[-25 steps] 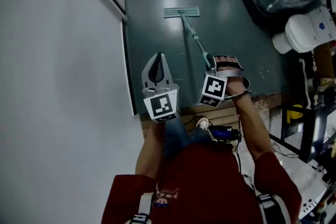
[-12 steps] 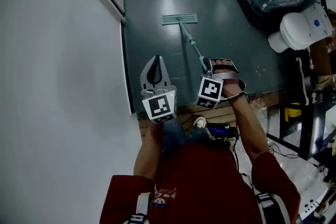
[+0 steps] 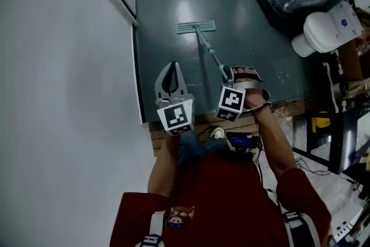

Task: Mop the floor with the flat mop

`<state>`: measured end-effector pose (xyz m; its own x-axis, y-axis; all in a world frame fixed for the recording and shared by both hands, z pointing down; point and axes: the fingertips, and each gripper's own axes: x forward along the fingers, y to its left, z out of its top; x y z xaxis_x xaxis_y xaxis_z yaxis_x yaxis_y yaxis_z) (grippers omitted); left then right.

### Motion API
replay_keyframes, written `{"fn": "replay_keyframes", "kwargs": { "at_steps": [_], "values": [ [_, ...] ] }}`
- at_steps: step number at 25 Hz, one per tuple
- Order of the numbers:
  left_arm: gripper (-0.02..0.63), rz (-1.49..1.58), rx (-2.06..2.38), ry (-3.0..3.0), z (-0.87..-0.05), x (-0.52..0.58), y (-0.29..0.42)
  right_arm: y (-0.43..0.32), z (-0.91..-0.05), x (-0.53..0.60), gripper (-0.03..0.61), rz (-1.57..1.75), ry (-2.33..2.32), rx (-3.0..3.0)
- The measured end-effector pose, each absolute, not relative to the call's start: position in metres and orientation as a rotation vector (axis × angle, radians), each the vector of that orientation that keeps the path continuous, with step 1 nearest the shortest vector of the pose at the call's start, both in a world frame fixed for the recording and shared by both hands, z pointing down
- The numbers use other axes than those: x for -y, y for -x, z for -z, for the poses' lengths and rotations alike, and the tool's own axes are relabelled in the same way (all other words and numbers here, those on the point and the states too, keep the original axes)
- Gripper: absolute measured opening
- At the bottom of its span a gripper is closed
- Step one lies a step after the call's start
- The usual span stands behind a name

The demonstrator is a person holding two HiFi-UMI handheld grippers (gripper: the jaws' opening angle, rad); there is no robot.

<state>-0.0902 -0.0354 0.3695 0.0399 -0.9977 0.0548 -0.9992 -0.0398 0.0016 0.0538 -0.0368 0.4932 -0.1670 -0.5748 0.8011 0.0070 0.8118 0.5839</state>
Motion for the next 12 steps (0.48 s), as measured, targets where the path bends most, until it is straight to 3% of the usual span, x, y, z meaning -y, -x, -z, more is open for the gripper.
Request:
{"fn": "replay_keyframes", "kwargs": {
  "at_steps": [12],
  "values": [
    [0.015,-0.074,2.15,-2.229,-0.367,-0.008,0.053,-0.095,-0.483,-0.008,0.117,0.566,-0.453,1.663]
  ]
}}
